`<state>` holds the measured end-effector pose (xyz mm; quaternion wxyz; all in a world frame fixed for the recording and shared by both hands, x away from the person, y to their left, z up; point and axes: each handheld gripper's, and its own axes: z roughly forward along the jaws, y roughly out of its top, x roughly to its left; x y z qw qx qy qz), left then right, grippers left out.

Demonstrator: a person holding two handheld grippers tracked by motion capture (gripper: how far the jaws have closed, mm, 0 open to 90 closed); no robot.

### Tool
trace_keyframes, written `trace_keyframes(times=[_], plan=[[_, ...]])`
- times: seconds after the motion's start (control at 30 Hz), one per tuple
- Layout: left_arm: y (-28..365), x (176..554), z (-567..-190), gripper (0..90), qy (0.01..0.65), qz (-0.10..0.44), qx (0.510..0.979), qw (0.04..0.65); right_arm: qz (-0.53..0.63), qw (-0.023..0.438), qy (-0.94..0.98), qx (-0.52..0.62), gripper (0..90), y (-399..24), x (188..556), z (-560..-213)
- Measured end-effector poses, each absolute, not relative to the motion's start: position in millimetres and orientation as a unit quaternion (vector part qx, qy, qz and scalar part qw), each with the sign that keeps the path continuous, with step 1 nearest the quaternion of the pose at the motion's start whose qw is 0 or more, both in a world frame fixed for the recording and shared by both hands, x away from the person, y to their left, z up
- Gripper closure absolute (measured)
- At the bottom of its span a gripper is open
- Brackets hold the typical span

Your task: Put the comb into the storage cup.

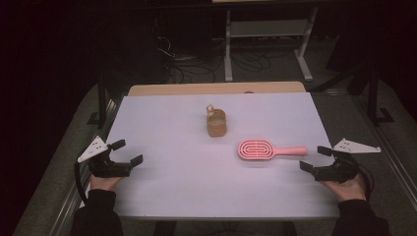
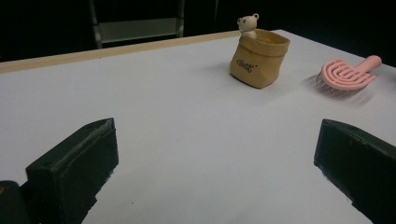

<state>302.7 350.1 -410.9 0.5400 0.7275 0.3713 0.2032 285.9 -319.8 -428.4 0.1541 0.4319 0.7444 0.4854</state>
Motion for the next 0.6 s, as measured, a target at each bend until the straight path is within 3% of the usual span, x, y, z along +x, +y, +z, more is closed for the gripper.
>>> trace_keyframes(times=[0.6], plan=[[350.3,303.3,-411.6,0.0,0.372,0.204,0.724,0.545,0.487,0.152,0.747,0.426,0.0,-317.3,285.5,-428.1]])
